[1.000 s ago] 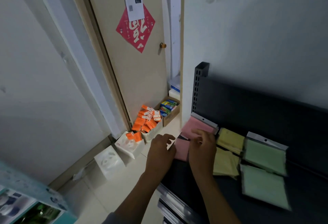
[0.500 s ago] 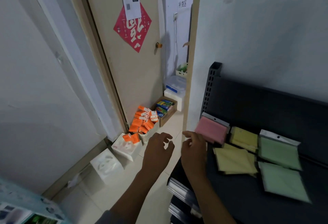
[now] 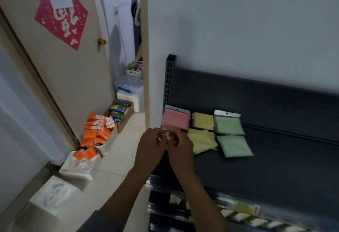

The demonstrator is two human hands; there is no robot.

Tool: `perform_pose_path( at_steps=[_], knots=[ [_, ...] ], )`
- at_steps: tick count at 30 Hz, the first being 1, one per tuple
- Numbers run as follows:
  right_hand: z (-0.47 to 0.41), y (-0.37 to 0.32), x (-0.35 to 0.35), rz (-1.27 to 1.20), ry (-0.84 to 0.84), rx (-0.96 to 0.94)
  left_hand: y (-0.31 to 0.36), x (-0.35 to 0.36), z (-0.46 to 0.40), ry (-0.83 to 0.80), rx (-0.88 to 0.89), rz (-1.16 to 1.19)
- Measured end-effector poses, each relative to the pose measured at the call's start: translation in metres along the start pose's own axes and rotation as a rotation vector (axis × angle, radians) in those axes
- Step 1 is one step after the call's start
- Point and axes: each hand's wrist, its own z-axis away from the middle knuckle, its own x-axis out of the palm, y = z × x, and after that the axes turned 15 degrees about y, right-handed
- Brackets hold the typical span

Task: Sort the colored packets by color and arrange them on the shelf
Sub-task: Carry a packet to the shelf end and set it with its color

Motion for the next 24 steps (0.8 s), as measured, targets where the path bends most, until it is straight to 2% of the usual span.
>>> perform_pose_path(
  at_steps=[5,9,14,24],
  knots=[
    [-0.009,0.008,-0.044,-0.017,0.117,0.013,0.037,0.03,0.007,-0.082,0.074,0.128],
    [-0.02,0.026,-0.078,0.067,0.22,0.055,0.06,0.06,0.015,-0.147,0.075,0.132],
    [-0.027,0.041,-0.12,0.049,0.299,0.072,0.094,0.094,0.031,-0.189,0.075,0.17],
    [-0.047,0.088,-0.239,0.078,0.448,0.131,0.177,0.182,0.085,-0.299,0.199,0.205]
  ],
)
